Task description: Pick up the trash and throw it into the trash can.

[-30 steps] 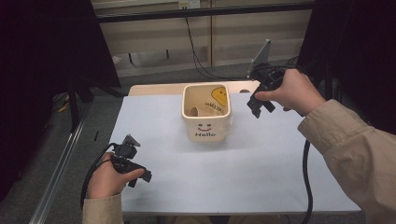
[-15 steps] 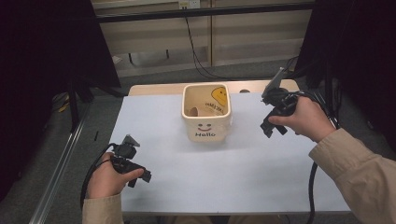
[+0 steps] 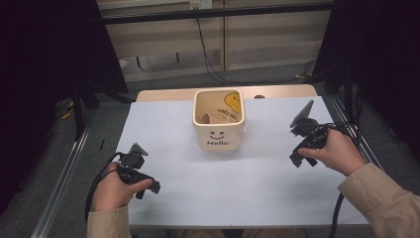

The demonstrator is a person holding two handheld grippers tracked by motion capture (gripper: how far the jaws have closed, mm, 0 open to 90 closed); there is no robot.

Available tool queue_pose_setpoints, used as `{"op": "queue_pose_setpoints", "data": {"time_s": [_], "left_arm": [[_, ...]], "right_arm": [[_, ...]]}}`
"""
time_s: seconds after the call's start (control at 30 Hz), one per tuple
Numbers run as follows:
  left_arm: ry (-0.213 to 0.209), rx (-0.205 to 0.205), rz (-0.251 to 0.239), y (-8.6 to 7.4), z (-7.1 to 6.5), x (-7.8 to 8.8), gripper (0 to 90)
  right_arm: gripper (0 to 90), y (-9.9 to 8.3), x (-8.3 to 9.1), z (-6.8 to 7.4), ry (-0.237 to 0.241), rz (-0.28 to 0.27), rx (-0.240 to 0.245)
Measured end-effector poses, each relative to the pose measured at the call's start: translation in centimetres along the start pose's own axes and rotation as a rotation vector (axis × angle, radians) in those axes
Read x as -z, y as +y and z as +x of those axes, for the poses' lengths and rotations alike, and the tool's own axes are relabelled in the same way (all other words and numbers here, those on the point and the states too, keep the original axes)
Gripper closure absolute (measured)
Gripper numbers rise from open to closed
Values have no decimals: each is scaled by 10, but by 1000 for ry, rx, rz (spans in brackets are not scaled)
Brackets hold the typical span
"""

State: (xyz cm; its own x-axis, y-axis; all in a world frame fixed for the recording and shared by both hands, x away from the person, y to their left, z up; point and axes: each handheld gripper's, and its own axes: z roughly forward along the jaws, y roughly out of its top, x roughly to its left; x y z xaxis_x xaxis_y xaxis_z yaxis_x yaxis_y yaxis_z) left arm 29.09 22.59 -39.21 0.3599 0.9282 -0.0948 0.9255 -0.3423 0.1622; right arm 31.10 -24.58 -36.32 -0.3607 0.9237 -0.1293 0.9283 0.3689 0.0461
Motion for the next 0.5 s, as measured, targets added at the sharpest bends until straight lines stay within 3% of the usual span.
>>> {"op": "queue_pose_setpoints", "data": {"time_s": [0.37,0.5], "left_arm": [[0,-4,4,0,0,0,70],[0,0,6,0,0,0,70]], "right_arm": [[89,-33,-47,-6,33,67,-17],[89,-42,-57,-6,41,70,-14]]}}
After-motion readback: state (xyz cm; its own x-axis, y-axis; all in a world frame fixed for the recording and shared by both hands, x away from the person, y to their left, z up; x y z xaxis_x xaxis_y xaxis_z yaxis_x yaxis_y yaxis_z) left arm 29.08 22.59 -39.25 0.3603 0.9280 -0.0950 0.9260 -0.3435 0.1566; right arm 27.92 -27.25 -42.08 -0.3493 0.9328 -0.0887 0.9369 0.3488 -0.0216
